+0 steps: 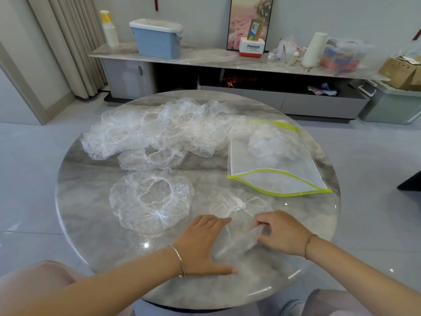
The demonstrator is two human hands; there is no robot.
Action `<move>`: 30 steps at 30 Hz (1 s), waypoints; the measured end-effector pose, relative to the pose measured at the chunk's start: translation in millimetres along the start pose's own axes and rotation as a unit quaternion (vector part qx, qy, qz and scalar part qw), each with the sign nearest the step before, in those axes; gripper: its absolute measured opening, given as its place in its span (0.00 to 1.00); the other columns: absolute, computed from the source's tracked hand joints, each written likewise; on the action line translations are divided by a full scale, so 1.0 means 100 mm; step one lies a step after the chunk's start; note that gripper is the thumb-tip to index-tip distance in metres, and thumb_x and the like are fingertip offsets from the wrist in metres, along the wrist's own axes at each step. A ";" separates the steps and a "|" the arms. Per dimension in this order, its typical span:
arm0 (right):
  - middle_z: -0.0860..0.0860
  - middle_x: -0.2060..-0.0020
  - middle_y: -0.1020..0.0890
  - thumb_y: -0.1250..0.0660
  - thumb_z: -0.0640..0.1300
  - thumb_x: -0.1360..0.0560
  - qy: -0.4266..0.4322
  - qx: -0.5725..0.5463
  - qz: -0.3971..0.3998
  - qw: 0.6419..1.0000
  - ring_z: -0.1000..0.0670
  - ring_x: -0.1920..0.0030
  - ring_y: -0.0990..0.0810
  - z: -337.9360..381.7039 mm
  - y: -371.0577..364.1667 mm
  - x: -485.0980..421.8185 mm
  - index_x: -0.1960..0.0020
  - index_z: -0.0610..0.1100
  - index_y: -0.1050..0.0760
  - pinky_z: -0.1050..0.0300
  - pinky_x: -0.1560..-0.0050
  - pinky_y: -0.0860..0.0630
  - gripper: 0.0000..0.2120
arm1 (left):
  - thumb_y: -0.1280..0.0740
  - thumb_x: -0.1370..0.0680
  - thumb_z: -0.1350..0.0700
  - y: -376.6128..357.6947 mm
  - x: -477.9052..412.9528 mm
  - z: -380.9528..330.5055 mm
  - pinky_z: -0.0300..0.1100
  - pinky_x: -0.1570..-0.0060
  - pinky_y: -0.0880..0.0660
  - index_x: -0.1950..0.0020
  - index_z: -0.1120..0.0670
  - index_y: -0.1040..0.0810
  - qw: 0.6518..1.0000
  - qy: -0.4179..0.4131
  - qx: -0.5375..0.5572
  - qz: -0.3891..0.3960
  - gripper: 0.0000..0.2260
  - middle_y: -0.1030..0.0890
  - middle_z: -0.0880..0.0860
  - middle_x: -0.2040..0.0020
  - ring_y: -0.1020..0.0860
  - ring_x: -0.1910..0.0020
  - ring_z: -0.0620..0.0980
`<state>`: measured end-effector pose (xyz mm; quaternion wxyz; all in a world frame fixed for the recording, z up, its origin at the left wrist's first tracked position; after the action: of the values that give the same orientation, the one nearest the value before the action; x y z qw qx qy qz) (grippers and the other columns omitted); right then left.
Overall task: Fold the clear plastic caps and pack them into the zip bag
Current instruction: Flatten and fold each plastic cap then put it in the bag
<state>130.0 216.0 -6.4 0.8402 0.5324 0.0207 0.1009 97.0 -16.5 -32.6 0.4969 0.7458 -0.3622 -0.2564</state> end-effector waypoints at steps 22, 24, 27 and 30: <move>0.46 0.70 0.20 0.30 0.44 0.27 -0.222 -0.265 -0.082 0.935 0.51 0.74 0.26 -0.12 -0.24 -0.20 0.58 0.45 0.30 0.59 0.72 0.30 0.09 | 0.34 0.23 0.54 0.11 -0.16 0.29 0.34 0.60 0.28 0.32 0.51 0.34 0.965 0.199 0.155 -0.069 0.21 0.23 0.49 0.62 0.27 0.66 0.43; 0.49 0.72 0.23 0.30 0.47 0.27 -0.236 -0.251 -0.081 0.935 0.51 0.75 0.27 -0.10 -0.25 -0.22 0.55 0.46 0.31 0.59 0.73 0.31 0.10 | 0.35 0.22 0.53 0.16 -0.16 0.28 0.36 0.59 0.28 0.29 0.51 0.38 0.964 0.218 0.128 -0.079 0.23 0.24 0.49 0.59 0.26 0.62 0.44; 0.53 0.62 0.27 0.31 0.52 0.27 -0.192 -0.076 -0.167 0.964 0.51 0.63 0.27 -0.02 -0.17 -0.22 0.48 0.48 0.33 0.57 0.65 0.31 0.15 | 0.36 0.23 0.51 0.22 -0.20 0.23 0.38 0.55 0.27 0.29 0.51 0.36 0.976 0.150 -0.016 -0.158 0.23 0.27 0.49 0.45 0.25 0.50 0.48; 0.50 0.41 0.27 0.40 0.56 0.25 -0.048 0.033 -0.227 0.972 0.51 0.42 0.30 0.09 -0.17 -0.22 0.36 0.45 0.30 0.55 0.44 0.30 0.22 | 0.42 0.22 0.48 0.14 -0.28 0.18 0.43 0.42 0.32 0.35 0.52 0.28 0.974 -0.005 -0.104 -0.202 0.18 0.24 0.51 0.39 0.27 0.42 0.52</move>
<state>111.9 197.2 -19.2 0.8228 0.5458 0.1043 -0.1190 62.1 -7.4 -25.6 0.5079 0.7466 -0.1772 -0.3914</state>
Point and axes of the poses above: each hand's wrist, its own x-axis away from the middle knuckle, its own y-axis out of the back of the hand, z = x × y, the point moved 1 cm from there along -x, towards the middle knuckle
